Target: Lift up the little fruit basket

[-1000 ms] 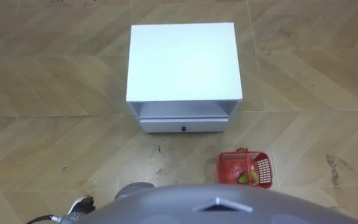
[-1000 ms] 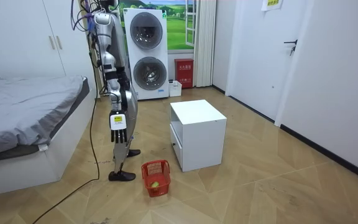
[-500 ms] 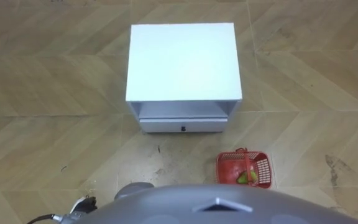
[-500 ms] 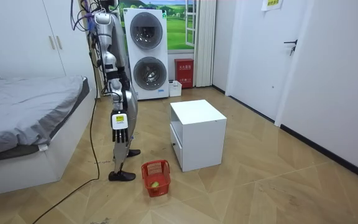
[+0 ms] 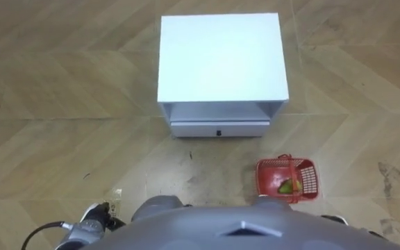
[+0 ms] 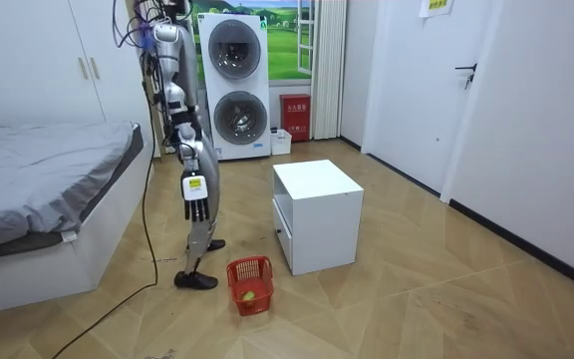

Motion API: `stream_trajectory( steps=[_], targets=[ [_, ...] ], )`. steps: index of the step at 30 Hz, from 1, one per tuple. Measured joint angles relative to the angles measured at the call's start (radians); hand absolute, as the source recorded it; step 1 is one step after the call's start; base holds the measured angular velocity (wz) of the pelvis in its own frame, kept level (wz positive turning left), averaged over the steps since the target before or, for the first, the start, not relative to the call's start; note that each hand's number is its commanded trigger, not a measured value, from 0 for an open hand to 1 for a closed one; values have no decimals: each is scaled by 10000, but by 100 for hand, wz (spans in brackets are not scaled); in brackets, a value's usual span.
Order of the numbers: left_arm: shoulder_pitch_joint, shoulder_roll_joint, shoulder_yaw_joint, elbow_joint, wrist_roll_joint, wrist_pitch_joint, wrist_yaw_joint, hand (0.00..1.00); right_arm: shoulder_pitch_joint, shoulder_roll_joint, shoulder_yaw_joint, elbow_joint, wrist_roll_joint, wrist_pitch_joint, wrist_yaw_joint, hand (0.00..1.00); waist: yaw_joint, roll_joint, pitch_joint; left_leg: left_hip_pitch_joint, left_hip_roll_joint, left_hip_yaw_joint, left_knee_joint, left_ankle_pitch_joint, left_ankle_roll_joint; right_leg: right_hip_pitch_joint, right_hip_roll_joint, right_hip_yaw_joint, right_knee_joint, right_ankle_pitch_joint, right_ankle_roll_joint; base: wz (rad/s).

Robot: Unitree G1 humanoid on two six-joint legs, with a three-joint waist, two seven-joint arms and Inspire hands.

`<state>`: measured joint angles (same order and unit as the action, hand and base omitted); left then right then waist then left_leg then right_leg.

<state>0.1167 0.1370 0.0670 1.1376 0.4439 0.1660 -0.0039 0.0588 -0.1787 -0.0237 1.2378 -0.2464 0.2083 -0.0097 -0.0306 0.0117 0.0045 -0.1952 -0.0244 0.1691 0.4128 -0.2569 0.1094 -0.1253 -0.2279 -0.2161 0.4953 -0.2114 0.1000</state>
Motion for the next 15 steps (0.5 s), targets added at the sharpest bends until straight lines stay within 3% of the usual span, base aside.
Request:
stream_trajectory(
  steps=[1,2,4,5,6,9,11,12,13,15],
  targets=[
    [-109,87,91,23,-9,-44,79,0,-162,16,11,1,42,-4,-6,0,5,-130,97,-292,-54,205,124,6,165,-459,-237,-55,1065,-138,-27,0],
    [-136,138,93,23,-3,-61,125,0,-219,18,10,-12,68,-14,-11,0,8,-204,94,-441,-66,258,233,-18,226,-642,-337,-23,1805,-200,-55,20],
    [-220,411,94,-56,-18,-201,166,0,-419,12,6,-28,195,49,-68,0,244,-562,2,-1207,-97,561,809,-149,416,-880,-353,279,4675,-248,-159,4],
    [-250,462,86,-55,-52,-206,174,0,-566,-8,17,-29,339,22,-134,0,324,-602,-20,-1494,-70,632,1012,-182,447,-875,-354,304,5141,-210,-217,-27],
    [-356,575,80,-54,-164,-239,196,0,-952,-57,26,-55,713,-53,-256,0,408,-768,-104,-2198,-35,684,1552,-247,527,-747,-316,404,5665,-193,-233,-12],
    [-929,795,46,49,-219,-481,393,0,-2033,-241,24,-69,1603,-375,-518,0,420,-942,-25,-4411,63,732,3560,-626,728,-12,-318,531,5718,-227,-124,7],
    [-1558,955,-123,348,-236,-565,670,0,-2596,-244,52,-47,1836,-659,-749,0,619,-1047,18,-5843,182,737,5213,-1074,755,335,-311,694,5624,-356,6,4],
    [-1952,1017,-175,522,-411,-648,865,0,-2937,-273,41,14,2029,-875,-830,0,693,-1086,25,-6860,273,742,6449,-1410,762,496,-317,774,5677,-468,177,16],
    [-2201,1066,-403,635,-647,-704,1009,0,-3203,-306,37,55,2063,-993,-856,0,667,-1049,73,-7670,337,736,7640,-1705,816,498,-356,836,6292,-1748,275,24],
    [-2362,1078,-667,706,-1139,-873,1120,0,-3315,-326,22,-75,2257,-1102,-883,0,648,-1077,146,-8448,326,786,8941,-1995,800,143,-543,955,7975,-3133,-20,27]
  ],
)
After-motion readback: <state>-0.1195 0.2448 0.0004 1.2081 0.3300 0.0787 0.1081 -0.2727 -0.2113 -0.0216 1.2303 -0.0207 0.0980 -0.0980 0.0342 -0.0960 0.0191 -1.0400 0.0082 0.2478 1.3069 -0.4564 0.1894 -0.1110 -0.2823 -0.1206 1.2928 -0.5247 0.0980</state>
